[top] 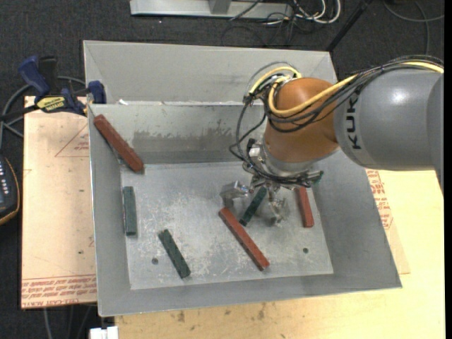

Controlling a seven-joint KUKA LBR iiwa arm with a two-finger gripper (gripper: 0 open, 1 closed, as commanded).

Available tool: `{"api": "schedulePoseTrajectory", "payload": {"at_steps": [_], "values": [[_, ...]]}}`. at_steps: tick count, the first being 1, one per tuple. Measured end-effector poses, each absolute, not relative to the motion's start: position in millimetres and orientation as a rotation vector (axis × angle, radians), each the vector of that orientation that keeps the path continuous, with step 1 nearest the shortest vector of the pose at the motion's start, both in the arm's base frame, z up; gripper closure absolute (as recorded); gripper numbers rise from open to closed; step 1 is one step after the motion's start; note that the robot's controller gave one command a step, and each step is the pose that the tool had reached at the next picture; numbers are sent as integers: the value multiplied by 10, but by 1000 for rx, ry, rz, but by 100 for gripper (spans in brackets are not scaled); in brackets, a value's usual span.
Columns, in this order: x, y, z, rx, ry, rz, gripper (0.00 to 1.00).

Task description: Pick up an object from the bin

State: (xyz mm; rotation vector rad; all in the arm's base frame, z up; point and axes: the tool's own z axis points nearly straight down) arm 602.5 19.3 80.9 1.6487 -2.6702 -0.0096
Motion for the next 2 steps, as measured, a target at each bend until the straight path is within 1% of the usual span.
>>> {"api": "schedulePoseTrajectory", "payload": {"at_steps": [1, 2], "values": [[6046, 186, 852, 1649, -2677, -4, 100], [6129, 164, 2156, 1609, -2712, 7, 100]]}}
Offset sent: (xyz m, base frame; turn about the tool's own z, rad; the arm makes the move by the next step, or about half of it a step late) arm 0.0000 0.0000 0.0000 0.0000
